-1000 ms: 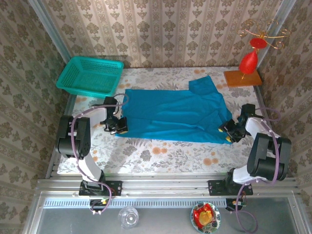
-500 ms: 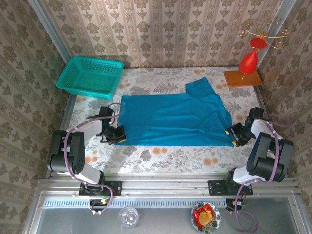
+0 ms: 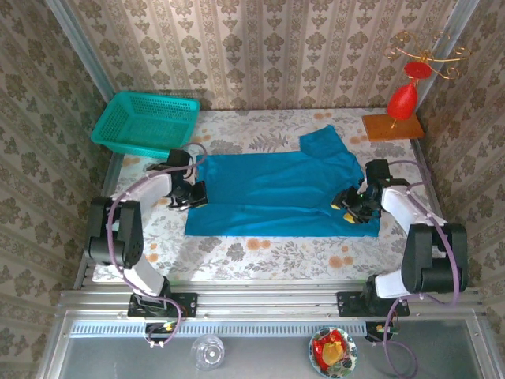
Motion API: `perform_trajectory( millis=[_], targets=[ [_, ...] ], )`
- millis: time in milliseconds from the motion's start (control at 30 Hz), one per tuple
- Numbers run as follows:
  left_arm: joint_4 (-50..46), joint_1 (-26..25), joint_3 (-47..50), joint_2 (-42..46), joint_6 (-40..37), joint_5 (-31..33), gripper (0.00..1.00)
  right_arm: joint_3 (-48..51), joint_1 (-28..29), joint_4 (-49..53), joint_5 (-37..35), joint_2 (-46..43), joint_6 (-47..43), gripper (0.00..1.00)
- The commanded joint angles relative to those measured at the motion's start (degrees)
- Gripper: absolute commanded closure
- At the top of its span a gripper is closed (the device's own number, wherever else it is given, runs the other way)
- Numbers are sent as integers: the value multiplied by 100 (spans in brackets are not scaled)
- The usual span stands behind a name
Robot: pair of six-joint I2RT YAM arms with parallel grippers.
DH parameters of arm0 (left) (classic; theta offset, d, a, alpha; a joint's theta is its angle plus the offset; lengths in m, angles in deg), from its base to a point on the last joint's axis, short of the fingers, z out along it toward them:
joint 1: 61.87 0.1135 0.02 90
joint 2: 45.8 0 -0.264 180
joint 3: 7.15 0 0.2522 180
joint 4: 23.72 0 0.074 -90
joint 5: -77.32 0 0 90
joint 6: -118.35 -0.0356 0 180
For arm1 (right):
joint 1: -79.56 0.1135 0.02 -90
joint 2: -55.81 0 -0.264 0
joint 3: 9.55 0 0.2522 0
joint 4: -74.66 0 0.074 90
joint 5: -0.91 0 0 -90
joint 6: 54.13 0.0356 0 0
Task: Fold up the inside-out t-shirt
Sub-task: Move the T-shirt to the center of the table, then smooth out the T-shirt at the center of the table.
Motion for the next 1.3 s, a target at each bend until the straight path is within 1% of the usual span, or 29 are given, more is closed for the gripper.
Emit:
perform_trajectory(
  millis=[0,233,267,500,700,867,967,1033,1100,1133,1167,1267],
  targets=[
    [-274,64,-88,-386,-327,530,97,-24,99,-166,141,281,131,46],
    [-194,86,-8,-349,-361,478,96,-57,234,-385,215,677,234,45],
    [-195,86,-4,-322,-368,454,97,-59,242,-598,254,739,269,45],
    [-171,86,41,-173,-317,373,96,-166,399,-1223,739,1162,634,45],
    [-171,78,102,-95,-275,319,96,-409,571,-1386,814,1249,833,48],
    [-236,84,103,-23,-305,363,96,-620,613,-1227,638,1251,835,52],
    [-254,86,99,-21,-302,363,96,-702,612,-1270,579,1376,842,59],
    [-263,82,101,-12,-309,363,96,-814,612,-1316,608,1532,860,68],
    [-278,86,95,-3,-317,363,96,-980,621,-1351,679,1696,882,83],
    [-289,93,107,13,-321,378,96,-1086,628,-1334,682,1762,881,89],
    [-289,95,119,31,-319,389,96,-1220,651,-1290,642,1843,871,93],
    [-275,128,184,83,-308,429,96,-1644,712,-1112,587,2077,800,100]
  ],
)
